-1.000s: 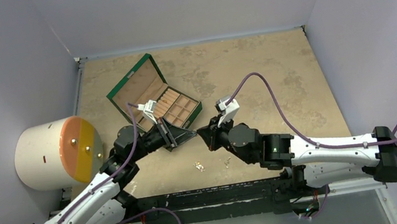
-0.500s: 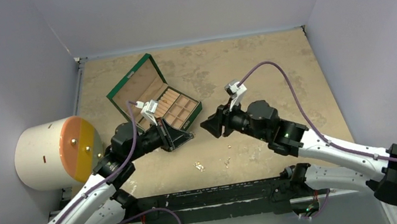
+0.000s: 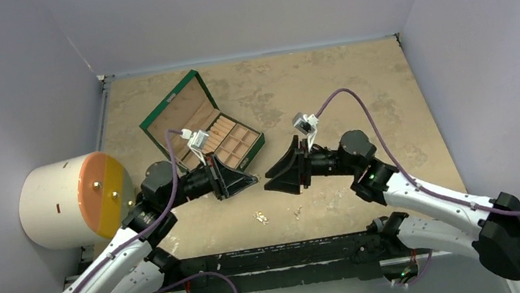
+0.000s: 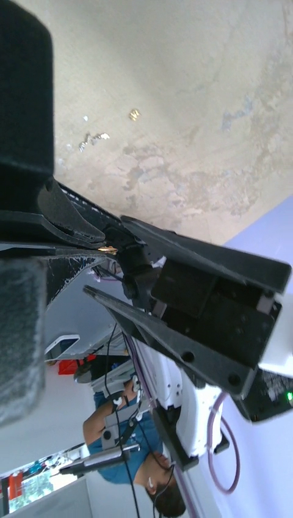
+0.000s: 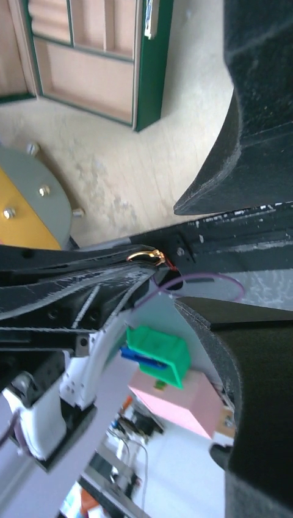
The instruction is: Organize the mixed jewelry
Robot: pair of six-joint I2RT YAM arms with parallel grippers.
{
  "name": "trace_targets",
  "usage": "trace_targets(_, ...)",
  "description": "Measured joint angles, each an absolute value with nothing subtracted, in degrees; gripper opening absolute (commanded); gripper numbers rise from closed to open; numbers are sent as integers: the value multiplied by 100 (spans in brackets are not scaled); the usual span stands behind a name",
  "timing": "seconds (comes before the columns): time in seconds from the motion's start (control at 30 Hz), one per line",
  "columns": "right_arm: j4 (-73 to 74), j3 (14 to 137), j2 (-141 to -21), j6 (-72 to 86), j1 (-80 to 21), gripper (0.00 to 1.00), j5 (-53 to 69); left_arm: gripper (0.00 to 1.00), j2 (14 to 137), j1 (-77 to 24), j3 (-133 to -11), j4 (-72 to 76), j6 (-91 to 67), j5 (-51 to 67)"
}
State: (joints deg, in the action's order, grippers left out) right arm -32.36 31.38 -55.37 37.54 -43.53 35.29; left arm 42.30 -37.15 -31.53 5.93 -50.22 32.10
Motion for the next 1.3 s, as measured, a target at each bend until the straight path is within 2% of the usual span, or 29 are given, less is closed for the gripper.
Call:
trace_targets(0.3, -4958, 2862, -5992, 4678, -4305, 53, 4305, 0, 4187, -3715, -3148, 1514, -5476, 3607)
trace_targets(0.57, -5852, 2858, -6163, 5116, -4298, 46, 4353, 0, 4187, -3715, -3124, 1743, -5601, 3712)
trace_targets(1.3, -6077, 2858, -6226, 5203, -4272, 32, 4285, 0, 4154, -3715, -3009, 1916, -5662, 3712)
